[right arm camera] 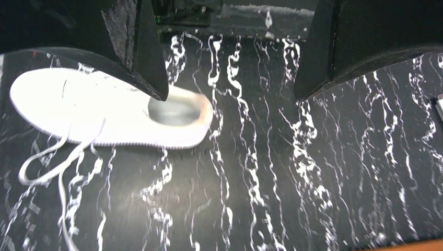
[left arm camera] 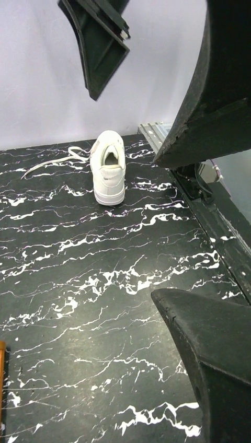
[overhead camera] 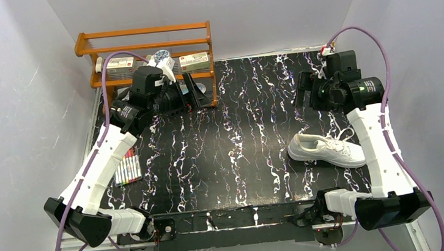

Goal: Tie the shoes

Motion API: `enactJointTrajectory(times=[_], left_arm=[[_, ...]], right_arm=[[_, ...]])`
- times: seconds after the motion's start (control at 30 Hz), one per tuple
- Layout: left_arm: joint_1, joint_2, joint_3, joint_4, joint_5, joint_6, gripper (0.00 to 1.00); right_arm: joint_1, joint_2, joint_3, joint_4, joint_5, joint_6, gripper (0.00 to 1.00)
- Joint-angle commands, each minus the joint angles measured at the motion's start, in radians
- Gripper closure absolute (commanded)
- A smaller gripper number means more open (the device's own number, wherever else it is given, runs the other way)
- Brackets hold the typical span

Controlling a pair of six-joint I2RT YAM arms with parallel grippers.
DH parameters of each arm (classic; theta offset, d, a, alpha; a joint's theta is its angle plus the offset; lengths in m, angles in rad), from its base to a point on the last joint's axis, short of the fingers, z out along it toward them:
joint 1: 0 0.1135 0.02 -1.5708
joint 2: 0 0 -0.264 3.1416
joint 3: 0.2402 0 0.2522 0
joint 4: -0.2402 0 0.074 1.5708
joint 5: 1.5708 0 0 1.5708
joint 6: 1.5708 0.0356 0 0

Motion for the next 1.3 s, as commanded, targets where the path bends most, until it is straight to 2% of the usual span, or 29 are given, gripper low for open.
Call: enactJointTrajectory(times=[0.0, 0.27, 0.33, 0.43, 0.53, 0.73, 1.03, 1.1, 1.23, 1.27], left_arm=[[-0.005, -0.017, -0.022, 0.053, 0.028, -0.062, 0.18], [-0.007, -0.024, -0.035, 0.042, 0.038, -0.087, 0.18], [-0.007, -0.022, -0.035, 0.040, 0.037, -0.094, 0.18], [-0.007, -0.021, -0.035, 0.044, 0.027, -0.108, 0.19], [-0.008, -0.005, -0.002, 0.038, 0.032, -0.105, 0.18], [-0.009, 0.021, 0.042, 0.014, 0.047, -0.064, 0.19], [-0.009, 0.062, 0.122, -0.072, 0.126, 0.016, 0.19], [-0.009, 0.069, 0.148, -0.101, 0.121, 0.046, 0.19], [-0.009, 0.069, 0.172, -0.117, 0.127, 0.076, 0.19], [-0.009, 0.065, 0.169, -0.116, 0.126, 0.079, 0.19]], right_arm=[[-0.008, 0.002, -0.064, -0.095, 0.019, 0.120, 0.02], [-0.034, 0.021, -0.191, -0.178, 0.089, 0.402, 0.02], [-0.040, 0.020, -0.224, -0.178, 0.095, 0.472, 0.07], [-0.051, 0.026, -0.270, -0.144, 0.073, 0.546, 0.14], [-0.073, 0.056, -0.297, -0.097, 0.054, 0.609, 0.17], [-0.101, 0.138, -0.309, -0.016, 0.112, 0.741, 0.18], [-0.115, 0.300, -0.342, 0.033, 0.060, 0.887, 0.19], [-0.115, 0.317, -0.355, 0.046, 0.073, 0.914, 0.23], [-0.114, 0.329, -0.390, 0.090, 0.070, 0.960, 0.49], [-0.112, 0.330, -0.392, 0.101, 0.072, 0.964, 0.52]])
